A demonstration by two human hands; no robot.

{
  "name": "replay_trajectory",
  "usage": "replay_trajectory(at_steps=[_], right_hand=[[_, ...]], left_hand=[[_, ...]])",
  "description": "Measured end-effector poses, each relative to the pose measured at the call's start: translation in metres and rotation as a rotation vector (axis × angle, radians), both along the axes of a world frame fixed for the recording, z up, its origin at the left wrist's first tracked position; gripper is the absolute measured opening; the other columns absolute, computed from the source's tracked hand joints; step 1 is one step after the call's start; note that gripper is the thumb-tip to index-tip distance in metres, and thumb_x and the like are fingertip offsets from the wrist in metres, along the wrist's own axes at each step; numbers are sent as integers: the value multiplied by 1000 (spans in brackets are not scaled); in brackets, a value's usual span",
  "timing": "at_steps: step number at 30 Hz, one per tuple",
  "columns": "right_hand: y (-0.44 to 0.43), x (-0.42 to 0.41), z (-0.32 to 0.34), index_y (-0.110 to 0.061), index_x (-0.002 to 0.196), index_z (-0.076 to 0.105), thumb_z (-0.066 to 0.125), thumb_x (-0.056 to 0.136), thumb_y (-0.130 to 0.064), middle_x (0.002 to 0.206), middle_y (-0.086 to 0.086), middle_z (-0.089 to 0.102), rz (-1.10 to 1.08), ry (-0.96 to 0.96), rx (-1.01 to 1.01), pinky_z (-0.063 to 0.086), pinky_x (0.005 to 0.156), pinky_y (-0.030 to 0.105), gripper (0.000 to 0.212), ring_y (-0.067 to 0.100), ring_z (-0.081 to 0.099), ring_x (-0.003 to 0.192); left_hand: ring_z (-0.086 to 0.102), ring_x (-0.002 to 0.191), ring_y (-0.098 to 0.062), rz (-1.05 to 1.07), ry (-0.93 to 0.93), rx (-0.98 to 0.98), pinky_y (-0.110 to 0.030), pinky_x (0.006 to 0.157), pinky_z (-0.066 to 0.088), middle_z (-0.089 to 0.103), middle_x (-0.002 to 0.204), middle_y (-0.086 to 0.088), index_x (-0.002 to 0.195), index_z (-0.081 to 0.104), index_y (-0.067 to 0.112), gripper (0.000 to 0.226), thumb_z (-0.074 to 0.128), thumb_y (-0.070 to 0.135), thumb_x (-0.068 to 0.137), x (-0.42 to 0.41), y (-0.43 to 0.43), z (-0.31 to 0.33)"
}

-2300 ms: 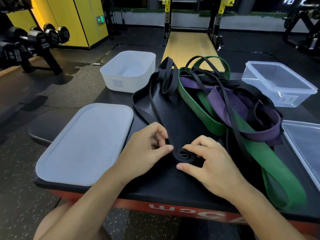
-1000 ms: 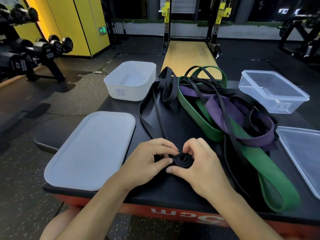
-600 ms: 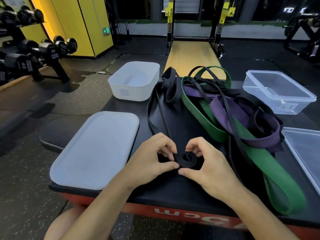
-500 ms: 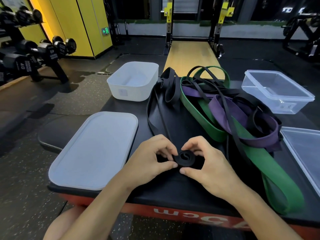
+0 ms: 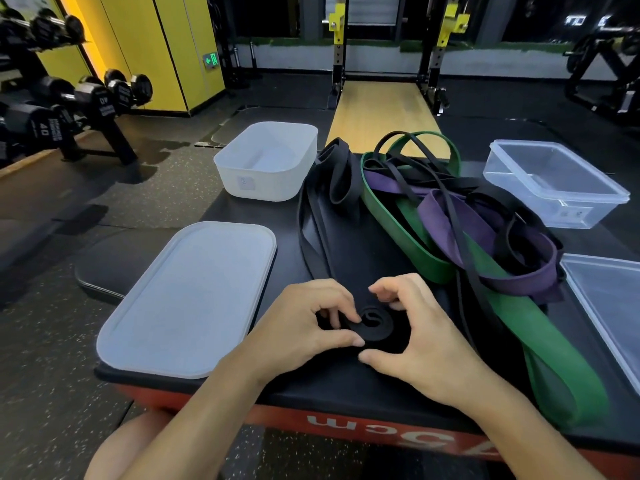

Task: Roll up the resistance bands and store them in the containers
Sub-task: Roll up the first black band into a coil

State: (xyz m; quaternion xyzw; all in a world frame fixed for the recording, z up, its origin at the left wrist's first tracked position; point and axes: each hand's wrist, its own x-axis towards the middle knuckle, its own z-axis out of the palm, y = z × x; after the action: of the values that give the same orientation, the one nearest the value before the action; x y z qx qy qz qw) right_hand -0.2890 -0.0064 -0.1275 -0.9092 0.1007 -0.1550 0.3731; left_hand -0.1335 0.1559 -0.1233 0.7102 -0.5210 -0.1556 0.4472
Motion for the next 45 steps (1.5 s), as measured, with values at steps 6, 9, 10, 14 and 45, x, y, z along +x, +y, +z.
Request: replay_trajectory(at_steps=[6, 9, 10, 14, 45], right_hand=[[4, 5, 3, -40, 97, 59, 96, 57, -46, 102, -21, 56, -107, -58, -55, 40, 81, 9, 54, 5, 55, 99], [2, 4, 4, -37, 95, 63, 98, 60, -36, 101, -19, 60, -115, -76, -24, 41, 80, 10, 50, 7, 58, 97], [2, 3, 4, -37, 97, 63, 98, 61, -34, 101, -19, 61, -115, -73, -6, 42, 81, 11, 50, 7, 59, 97], [-1, 1, 7, -36, 102, 61, 97, 63, -29, 103, -21, 64, -101, -50, 48, 46, 85, 15, 53, 8, 62, 99], [2, 2, 4, -59, 115, 58, 87, 74, -43, 116, -23, 55, -113, 23, 1, 37, 90, 7, 53, -7, 51, 113]], left_hand=[[68, 86, -19, -47, 12, 23, -38, 83, 56, 68, 109, 12, 98, 78, 23, 19, 88, 18, 82, 2, 3, 3], [68, 91, -16, -28, 27, 13, -26, 88, 55, 61, 131, 18, 103, 81, 23, 19, 83, 15, 87, 1, 4, 4], [68, 92, -16, -13, 31, 6, -23, 88, 53, 58, 134, 19, 106, 81, 24, 21, 83, 15, 87, 0, 4, 4], [70, 88, -17, 28, 86, -30, -28, 90, 55, 59, 119, 15, 104, 77, 25, 25, 87, 16, 83, -1, 2, 5], [56, 67, -4, 32, 262, 285, -26, 77, 49, 68, 115, 10, 74, 64, 29, 31, 83, 5, 78, 7, -24, 29]])
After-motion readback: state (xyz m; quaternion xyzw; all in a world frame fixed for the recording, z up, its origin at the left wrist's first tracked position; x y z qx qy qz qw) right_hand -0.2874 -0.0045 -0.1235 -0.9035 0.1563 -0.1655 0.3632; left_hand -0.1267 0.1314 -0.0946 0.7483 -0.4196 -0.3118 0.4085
